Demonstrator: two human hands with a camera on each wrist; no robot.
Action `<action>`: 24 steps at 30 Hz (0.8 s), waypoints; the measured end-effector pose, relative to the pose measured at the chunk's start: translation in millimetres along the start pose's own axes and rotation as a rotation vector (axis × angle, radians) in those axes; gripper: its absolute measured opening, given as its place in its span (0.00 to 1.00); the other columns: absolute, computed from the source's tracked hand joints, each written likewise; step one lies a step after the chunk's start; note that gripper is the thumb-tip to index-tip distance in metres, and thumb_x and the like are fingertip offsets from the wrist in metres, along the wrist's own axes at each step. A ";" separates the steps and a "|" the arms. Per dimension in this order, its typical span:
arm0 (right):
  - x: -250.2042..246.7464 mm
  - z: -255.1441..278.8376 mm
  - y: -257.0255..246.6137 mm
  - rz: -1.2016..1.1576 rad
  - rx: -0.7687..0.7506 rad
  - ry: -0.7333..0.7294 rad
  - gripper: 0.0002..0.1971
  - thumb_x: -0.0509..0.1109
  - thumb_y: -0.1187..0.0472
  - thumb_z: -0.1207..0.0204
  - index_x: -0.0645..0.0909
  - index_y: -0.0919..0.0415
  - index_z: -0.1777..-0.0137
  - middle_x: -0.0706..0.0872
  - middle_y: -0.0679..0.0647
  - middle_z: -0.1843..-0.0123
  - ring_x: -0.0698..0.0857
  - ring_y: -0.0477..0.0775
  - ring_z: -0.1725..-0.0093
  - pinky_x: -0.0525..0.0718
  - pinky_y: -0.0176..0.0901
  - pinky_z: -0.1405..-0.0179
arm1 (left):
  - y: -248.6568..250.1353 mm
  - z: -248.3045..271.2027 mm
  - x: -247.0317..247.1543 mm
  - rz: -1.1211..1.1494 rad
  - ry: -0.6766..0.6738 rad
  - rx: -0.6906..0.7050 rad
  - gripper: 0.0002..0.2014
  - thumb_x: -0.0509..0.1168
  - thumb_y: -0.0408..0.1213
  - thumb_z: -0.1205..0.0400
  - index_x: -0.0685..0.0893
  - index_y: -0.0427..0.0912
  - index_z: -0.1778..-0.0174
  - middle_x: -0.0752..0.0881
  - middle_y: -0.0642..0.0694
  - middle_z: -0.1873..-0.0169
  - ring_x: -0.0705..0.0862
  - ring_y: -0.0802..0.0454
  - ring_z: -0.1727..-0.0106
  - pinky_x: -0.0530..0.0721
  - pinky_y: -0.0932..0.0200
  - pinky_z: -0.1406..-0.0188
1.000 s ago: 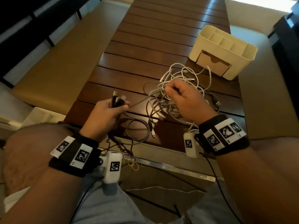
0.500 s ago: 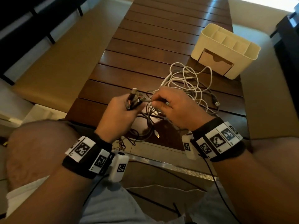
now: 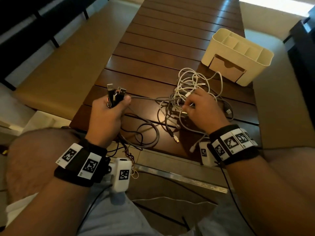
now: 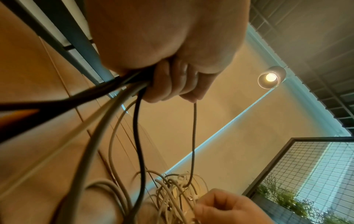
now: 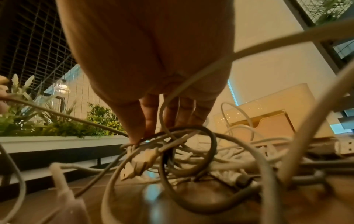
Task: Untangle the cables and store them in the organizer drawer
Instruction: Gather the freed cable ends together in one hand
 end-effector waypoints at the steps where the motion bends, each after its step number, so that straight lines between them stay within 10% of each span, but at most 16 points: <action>1: -3.0 0.8 -3.8 -0.025 -0.014 0.018 0.05 0.74 0.56 0.22 0.86 0.58 0.53 0.79 0.50 0.46 0.79 0.50 0.45 0.81 0.47 0.45 | -1.0 0.6 1.2 -0.009 -0.005 0.000 0.14 0.69 0.48 0.19 0.80 0.52 0.71 0.70 0.53 0.78 0.66 0.50 0.75 0.66 0.54 0.72; 6: -24.3 8.0 -54.0 -0.243 -0.262 0.130 0.08 0.74 0.59 0.22 0.85 0.60 0.46 0.79 0.50 0.44 0.79 0.44 0.47 0.83 0.38 0.46 | 1.4 6.9 25.8 -0.095 -0.164 0.001 0.15 0.69 0.37 0.15 0.79 0.31 0.65 0.71 0.56 0.78 0.68 0.57 0.75 0.68 0.59 0.71; 13: 25.7 10.8 -62.2 -0.315 -0.240 -0.228 0.10 0.64 0.57 0.13 0.84 0.60 0.43 0.82 0.47 0.52 0.77 0.41 0.53 0.77 0.35 0.52 | 9.3 10.6 28.6 0.169 -0.205 -0.048 0.10 0.67 0.37 0.18 0.83 0.43 0.67 0.70 0.54 0.80 0.65 0.55 0.80 0.67 0.62 0.79; 17: 24.8 0.0 -37.5 -0.198 -0.162 -0.190 0.11 0.63 0.58 0.13 0.84 0.60 0.39 0.84 0.49 0.47 0.77 0.43 0.47 0.75 0.35 0.47 | 0.2 5.9 14.6 0.337 -0.122 -0.157 0.13 0.65 0.37 0.17 0.84 0.49 0.69 0.65 0.53 0.80 0.60 0.55 0.80 0.62 0.63 0.80; 24: 3.6 -1.1 -42.9 -0.250 -0.238 -0.055 0.08 0.67 0.63 0.17 0.86 0.62 0.46 0.83 0.51 0.52 0.78 0.48 0.50 0.76 0.41 0.47 | -11.5 2.2 -0.3 -0.302 0.001 -0.191 0.03 0.69 0.36 0.16 0.88 0.46 0.53 0.87 0.48 0.64 0.81 0.59 0.66 0.77 0.60 0.66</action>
Point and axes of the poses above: each hand's wrist, its own z-axis away from the middle knuckle, its own x-axis out of the palm, y = z × x, the point moved 8 cm from there along -z, towards the middle knuckle
